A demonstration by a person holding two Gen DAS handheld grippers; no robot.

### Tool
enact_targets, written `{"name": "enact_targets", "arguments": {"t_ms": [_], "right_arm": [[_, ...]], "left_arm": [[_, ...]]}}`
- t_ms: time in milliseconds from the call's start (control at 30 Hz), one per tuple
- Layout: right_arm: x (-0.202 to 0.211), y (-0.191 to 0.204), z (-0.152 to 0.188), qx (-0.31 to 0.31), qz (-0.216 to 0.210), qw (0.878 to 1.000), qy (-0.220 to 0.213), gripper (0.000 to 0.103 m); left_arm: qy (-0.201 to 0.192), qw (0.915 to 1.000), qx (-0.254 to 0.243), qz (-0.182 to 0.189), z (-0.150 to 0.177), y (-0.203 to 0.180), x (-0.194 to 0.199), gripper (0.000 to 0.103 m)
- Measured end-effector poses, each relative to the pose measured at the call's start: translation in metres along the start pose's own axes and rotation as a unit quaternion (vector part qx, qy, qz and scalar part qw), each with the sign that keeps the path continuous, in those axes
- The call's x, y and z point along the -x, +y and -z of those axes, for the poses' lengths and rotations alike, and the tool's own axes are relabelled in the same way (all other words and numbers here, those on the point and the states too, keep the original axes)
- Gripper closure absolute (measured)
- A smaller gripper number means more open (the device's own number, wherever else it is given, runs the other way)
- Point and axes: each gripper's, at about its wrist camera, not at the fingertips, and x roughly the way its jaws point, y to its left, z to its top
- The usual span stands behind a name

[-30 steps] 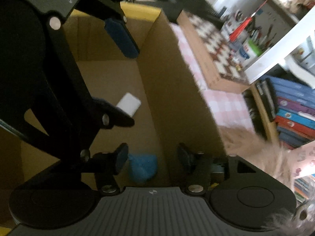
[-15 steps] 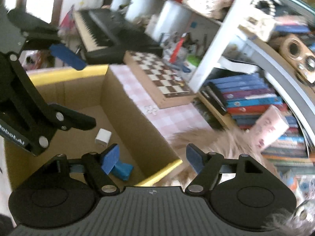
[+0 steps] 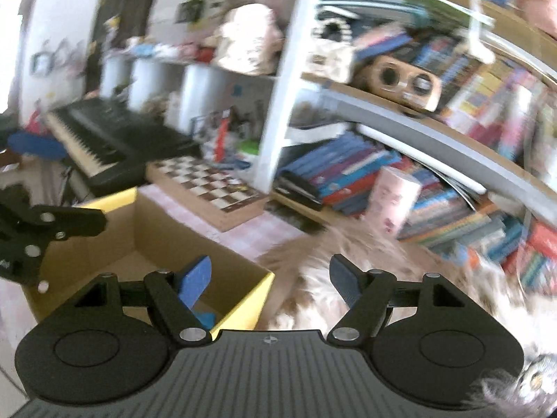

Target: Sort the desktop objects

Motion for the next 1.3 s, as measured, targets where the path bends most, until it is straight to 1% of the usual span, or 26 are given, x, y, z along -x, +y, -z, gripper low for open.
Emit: {"name": "enact_targets", "arguments": {"t_ms": [100,167,400,600,800,833,867,933,1133,1300], "right_arm": [[0.011,-0.002,0.006,-0.047,0.025,0.999,0.004,0.03],[0.02,0.001,0.011,-0.068,0.039,0.997,0.005,0.03],[0.055,0.02,0.029,-0.118,0.067,0.991,0.005,0.03],[0.079,0.042,0.044,-0.137,0.087,0.987,0.012,0.03],[0.104,0.069,0.066,-0.152,0.103,0.983,0.027,0.03],[0.107,0.074,0.07,-0.156,0.106,0.982,0.031,0.028],[0.111,0.079,0.074,-0.161,0.106,0.981,0.036,0.026],[0.12,0.09,0.084,-0.169,0.105,0.979,0.044,0.025],[0.138,0.119,0.105,-0.168,0.099,0.978,0.071,0.025],[0.148,0.14,0.115,-0.158,0.092,0.98,0.078,0.025]], "left_arm": [[-0.005,0.9995,0.031,-0.002,0.005,0.004,0.012,0.009],[-0.007,0.9989,0.047,-0.005,0.009,0.007,0.02,0.008],[-0.018,0.9975,0.063,-0.027,0.028,0.014,0.053,0.008],[-0.011,0.9956,0.089,-0.029,0.051,0.019,0.079,0.008],[0.005,0.9951,0.093,-0.034,0.076,0.021,0.101,0.008],[0.009,0.995,0.094,-0.033,0.08,0.021,0.105,0.008],[0.013,0.995,0.094,-0.032,0.085,0.021,0.109,0.008],[0.017,0.9951,0.092,-0.031,0.093,0.021,0.116,0.008],[0.033,0.9947,0.092,-0.031,0.118,0.019,0.138,0.008],[0.048,0.9952,0.081,-0.027,0.135,0.015,0.151,0.008]]}}
